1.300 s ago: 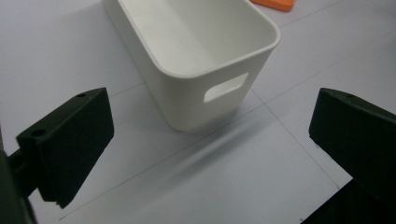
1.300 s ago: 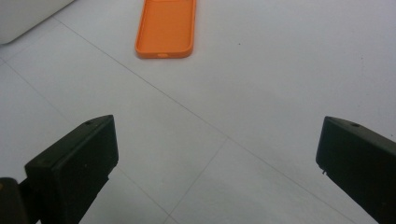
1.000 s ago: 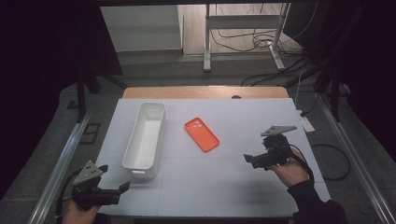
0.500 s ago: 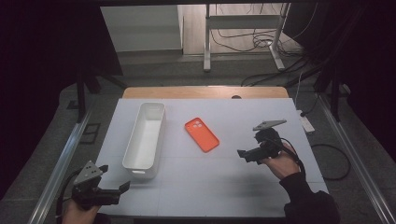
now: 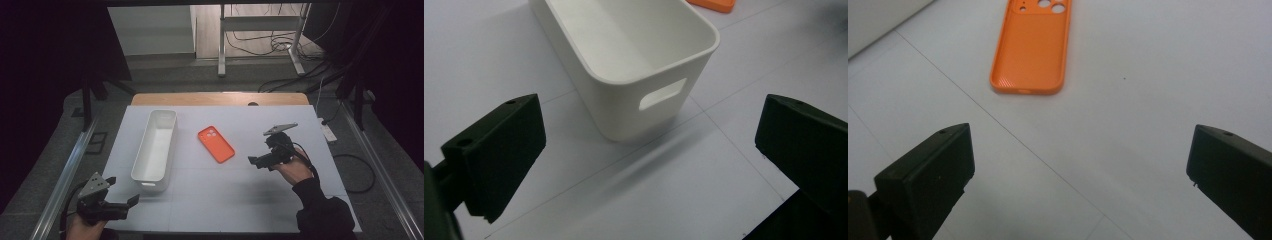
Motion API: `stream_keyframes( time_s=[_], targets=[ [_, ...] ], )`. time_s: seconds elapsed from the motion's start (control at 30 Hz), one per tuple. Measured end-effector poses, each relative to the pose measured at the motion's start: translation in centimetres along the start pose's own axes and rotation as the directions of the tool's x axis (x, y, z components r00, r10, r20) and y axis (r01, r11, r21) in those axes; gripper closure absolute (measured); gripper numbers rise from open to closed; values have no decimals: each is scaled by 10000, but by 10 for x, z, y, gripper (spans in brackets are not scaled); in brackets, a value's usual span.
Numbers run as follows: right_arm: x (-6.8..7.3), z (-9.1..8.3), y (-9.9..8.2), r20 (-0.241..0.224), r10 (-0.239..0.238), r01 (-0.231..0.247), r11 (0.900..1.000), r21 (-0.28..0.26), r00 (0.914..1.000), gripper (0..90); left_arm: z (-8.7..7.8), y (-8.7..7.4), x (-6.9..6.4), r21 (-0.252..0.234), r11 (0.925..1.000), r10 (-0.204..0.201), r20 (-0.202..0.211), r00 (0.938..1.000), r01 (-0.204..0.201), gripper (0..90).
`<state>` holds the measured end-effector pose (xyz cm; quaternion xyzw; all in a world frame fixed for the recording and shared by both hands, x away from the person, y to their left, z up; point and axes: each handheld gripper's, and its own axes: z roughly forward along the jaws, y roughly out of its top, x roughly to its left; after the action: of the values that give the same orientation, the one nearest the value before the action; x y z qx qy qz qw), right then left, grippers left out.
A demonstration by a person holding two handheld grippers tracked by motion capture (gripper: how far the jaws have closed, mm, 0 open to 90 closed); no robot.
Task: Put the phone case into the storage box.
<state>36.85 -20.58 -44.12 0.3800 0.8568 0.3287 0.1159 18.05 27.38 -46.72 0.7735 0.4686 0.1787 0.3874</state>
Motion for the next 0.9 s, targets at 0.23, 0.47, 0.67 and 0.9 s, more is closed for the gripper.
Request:
stream_keyframes(
  time_s=[0.23,0.47,0.67,0.9],
  targets=[
    [3,10,10,-187,-87,89,9999,116,9998,0,0,0,-1,23,10000,86,-40,10000,-86,5],
    [4,25,17,-332,-140,149,9995,279,9994,0,0,0,-1,56,9999,105,-33,9999,-105,5],
    [3,38,26,-318,-31,43,9993,368,9995,0,0,0,0,-3,10000,74,-25,10000,-74,2],
    [3,50,34,-291,-27,38,9992,400,9996,0,0,0,0,-13,10000,17,26,10000,-17,2]
  ],
)
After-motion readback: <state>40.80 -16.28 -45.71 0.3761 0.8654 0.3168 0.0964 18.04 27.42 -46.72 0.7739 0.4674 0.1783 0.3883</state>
